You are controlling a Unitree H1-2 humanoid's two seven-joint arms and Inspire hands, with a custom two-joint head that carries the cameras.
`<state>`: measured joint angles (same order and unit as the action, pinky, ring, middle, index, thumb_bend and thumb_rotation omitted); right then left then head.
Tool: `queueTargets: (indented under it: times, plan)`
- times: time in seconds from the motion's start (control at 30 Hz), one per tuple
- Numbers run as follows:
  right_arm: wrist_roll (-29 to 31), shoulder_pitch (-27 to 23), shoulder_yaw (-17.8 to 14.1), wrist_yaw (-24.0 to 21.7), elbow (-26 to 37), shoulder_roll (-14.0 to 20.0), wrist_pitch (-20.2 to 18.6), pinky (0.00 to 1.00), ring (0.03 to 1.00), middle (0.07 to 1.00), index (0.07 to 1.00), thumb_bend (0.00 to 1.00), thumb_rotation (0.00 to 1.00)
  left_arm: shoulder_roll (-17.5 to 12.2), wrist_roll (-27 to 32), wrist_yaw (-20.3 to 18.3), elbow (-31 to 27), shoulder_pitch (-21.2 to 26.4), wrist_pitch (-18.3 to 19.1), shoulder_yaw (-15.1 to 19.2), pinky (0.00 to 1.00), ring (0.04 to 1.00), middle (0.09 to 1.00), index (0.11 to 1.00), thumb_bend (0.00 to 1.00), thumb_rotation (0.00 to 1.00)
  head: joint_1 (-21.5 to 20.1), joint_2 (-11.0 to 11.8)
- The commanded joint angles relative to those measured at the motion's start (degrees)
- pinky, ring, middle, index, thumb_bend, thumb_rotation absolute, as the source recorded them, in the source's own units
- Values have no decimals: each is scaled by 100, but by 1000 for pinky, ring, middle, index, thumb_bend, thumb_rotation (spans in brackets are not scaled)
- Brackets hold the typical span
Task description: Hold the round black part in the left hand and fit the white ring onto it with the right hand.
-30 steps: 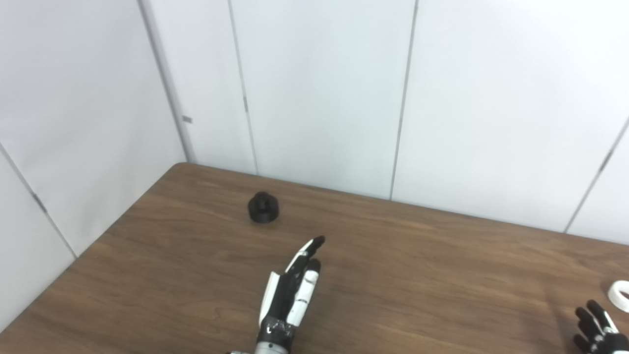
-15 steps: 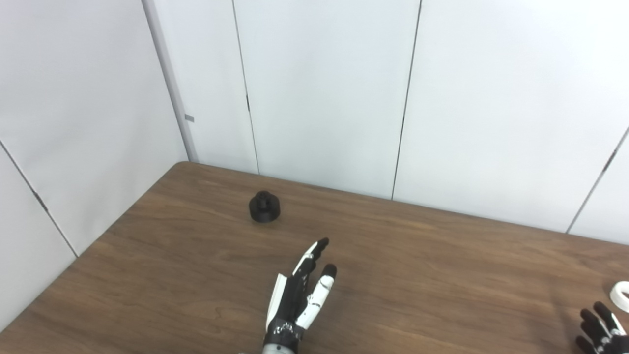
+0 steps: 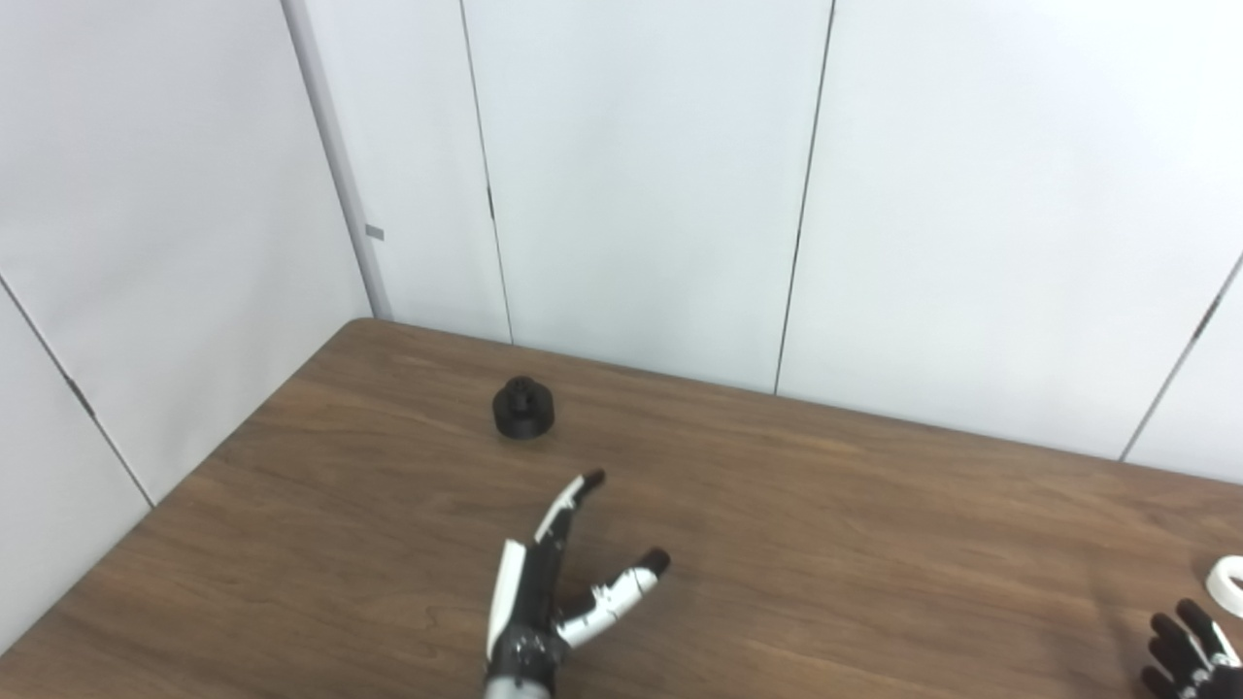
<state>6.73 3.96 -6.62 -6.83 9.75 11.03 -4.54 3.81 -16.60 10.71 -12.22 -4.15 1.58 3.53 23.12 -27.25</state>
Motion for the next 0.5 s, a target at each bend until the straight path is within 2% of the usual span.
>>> queueTargets:
  times: [0.0,0.07,0.2,0.33,0.47]
  plan:
    - [31,18,-48,4,39,63,7,1000,965,949,960,515,1000,-141,-284,123,-228,274,53,65,972,965,944,902,851,342,14,-8]
    - [21,16,-44,17,57,55,-3,1000,967,949,961,502,1000,-261,-512,193,-259,402,237,151,936,941,926,896,860,346,14,-8]
    - [-29,6,-24,43,72,43,-52,1000,965,949,963,514,1000,-427,-581,230,-284,605,545,350,992,979,956,900,883,330,6,-9]
    - [-14,3,-24,34,104,32,-66,1000,970,951,963,529,1000,-676,-856,297,-200,779,742,443,993,978,948,900,880,352,-11,1]
    - [-9,7,-28,44,128,20,-97,1000,967,950,965,519,1000,-853,-888,319,-116,944,868,524,977,975,950,890,869,355,-2,-2]
